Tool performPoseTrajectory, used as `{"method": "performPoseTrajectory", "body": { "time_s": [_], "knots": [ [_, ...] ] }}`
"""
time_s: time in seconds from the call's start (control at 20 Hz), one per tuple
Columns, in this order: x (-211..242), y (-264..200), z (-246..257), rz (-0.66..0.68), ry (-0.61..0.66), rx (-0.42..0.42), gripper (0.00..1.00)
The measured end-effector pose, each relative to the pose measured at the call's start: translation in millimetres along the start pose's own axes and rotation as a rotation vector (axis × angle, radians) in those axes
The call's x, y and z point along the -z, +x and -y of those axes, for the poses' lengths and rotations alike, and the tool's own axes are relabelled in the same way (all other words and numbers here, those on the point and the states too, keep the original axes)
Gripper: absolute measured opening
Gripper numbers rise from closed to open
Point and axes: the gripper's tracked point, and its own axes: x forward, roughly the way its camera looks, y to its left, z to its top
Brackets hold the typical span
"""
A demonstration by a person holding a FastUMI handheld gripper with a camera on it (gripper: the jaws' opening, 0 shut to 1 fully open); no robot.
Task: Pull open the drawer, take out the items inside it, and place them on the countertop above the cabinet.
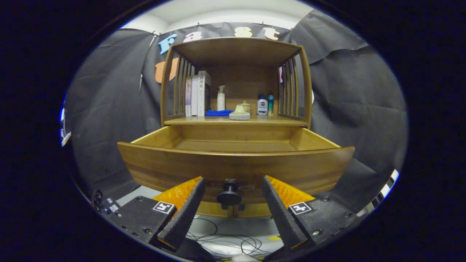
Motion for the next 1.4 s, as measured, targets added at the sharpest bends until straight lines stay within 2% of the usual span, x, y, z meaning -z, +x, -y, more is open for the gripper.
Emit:
{"method": "performPoseTrajectory", "body": {
  "time_s": [0.35,0.6,1.4],
  "knots": [
    [9,29,0,0.002,-0.015,0.032,1.00],
    [11,29,-1,0.035,-0.035,0.072,1.00],
    [-3,69,1,0.057,-0.031,0.035,1.00]
  ]
}}
